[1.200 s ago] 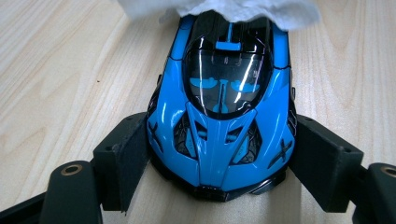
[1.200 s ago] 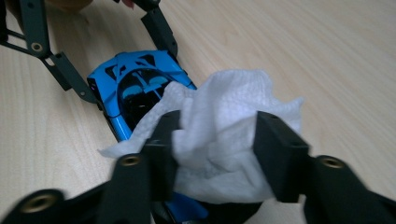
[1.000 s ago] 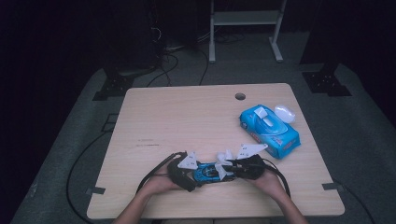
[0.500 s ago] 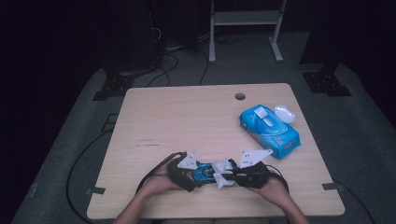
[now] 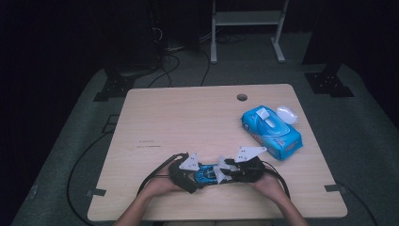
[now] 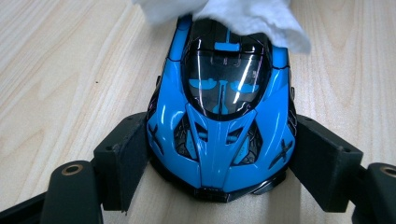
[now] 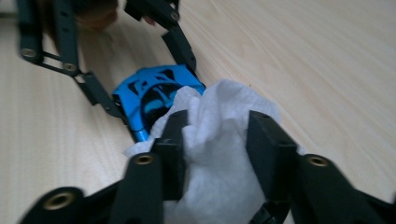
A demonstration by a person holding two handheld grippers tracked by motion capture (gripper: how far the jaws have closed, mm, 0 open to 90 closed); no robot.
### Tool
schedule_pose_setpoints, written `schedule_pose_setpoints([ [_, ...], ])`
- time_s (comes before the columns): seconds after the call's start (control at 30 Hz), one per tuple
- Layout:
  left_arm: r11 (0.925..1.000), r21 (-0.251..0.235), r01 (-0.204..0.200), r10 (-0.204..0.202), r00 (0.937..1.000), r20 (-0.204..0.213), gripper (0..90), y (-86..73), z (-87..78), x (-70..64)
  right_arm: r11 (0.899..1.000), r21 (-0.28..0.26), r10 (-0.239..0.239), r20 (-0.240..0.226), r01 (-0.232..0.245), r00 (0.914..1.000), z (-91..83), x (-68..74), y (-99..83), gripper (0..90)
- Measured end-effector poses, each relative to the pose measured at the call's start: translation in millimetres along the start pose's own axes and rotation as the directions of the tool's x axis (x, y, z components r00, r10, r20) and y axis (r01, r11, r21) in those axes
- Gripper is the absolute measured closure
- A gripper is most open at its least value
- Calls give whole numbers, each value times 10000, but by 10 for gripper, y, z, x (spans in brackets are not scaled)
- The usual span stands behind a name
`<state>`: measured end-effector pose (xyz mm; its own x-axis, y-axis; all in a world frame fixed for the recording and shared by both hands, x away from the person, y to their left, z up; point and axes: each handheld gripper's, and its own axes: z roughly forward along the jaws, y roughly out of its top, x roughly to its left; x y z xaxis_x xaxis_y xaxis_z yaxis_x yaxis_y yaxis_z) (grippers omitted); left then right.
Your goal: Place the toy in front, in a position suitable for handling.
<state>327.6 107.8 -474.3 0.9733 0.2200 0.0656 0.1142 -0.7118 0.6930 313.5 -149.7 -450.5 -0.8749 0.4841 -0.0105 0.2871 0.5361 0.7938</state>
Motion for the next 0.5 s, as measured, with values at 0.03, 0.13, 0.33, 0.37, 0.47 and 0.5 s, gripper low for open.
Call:
schedule_pose_setpoints([
  [0.03,10000,-17,37,-37,10000,-5,244,-2,0,-2,9992,125,380,-270,-377,9989,39,-33,-22,707],
  [0.13,10000,-8,1,-1,10000,1,244,0,0,0,9983,108,580,-244,-577,9980,15,-50,-38,768],
  [0.33,9999,97,-62,62,10000,-18,244,8,-3,0,9990,121,436,286,-440,9986,-110,-8,-97,811],
  [0.37,10000,83,-42,42,10000,-5,244,8,-2,1,9994,94,331,310,-334,9990,-117,13,-89,812],
  [0.47,10000,62,-8,8,10000,12,245,9,1,0,9999,146,-85,-124,86,9999,-73,131,-45,813],
  [0.5,10000,59,-14,14,10000,11,245,8,0,-1,9989,327,-340,-74,342,9994,-53,175,-40,813],
])
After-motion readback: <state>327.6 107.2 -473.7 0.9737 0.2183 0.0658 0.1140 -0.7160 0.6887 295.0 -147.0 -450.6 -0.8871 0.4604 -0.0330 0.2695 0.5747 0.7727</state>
